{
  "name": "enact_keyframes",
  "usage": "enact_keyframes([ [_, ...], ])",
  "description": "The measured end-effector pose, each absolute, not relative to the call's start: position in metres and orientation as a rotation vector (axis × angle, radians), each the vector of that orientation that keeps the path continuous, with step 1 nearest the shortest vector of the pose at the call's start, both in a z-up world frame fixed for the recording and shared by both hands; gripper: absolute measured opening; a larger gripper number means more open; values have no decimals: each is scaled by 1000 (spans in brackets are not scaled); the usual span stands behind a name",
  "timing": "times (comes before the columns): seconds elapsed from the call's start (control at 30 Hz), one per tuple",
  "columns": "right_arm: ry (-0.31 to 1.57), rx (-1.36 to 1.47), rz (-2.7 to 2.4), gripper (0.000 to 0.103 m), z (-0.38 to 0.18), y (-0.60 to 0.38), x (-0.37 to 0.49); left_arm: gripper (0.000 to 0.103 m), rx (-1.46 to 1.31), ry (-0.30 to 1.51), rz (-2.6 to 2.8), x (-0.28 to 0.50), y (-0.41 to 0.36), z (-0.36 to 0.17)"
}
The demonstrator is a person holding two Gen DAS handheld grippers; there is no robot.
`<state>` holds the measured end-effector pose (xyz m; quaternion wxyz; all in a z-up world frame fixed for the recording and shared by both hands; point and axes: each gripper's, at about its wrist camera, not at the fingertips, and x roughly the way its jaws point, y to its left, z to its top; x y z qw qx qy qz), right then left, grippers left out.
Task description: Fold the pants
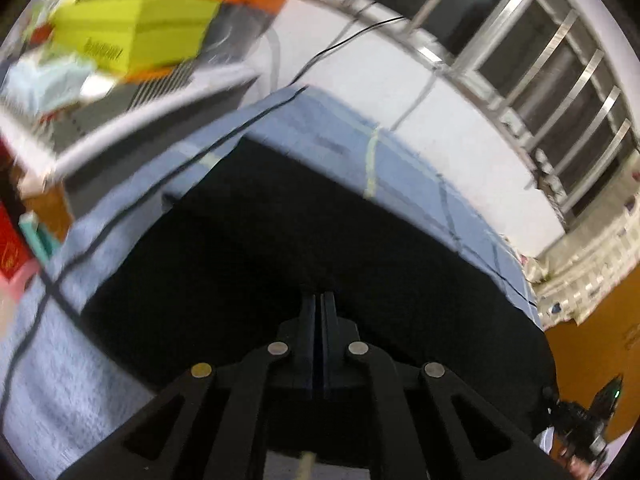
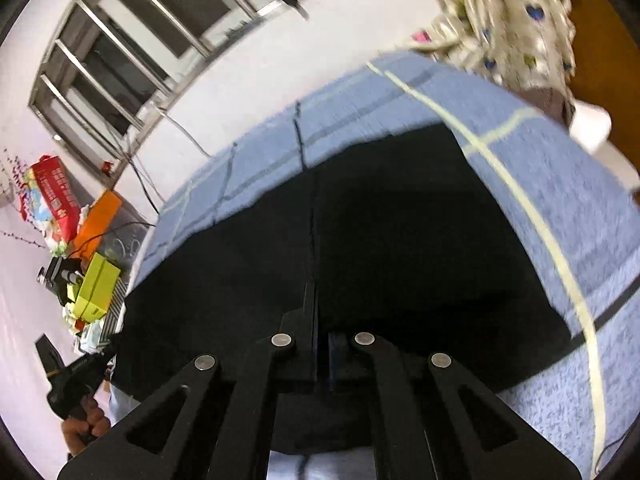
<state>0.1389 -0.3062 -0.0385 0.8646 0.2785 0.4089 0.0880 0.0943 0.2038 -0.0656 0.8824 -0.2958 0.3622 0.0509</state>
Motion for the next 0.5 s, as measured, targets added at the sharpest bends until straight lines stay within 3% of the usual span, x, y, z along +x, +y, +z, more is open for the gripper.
enact_keyframes([
  [0.13,862,609,177,16,-44,-311,139,12,-688,742,86,91,214,-68],
  [0.2,852,605,182,28,-43,-312,140,45,-703,718,79,90,214,-65],
  [0.23,849,613,188,30,-43,-312,141,50,-716,705,67,90,214,-65],
  [0.4,833,634,203,46,-41,-307,142,51,-759,720,61,93,218,-71],
  [0.5,829,621,203,47,-39,-303,144,50,-763,731,80,99,218,-76],
])
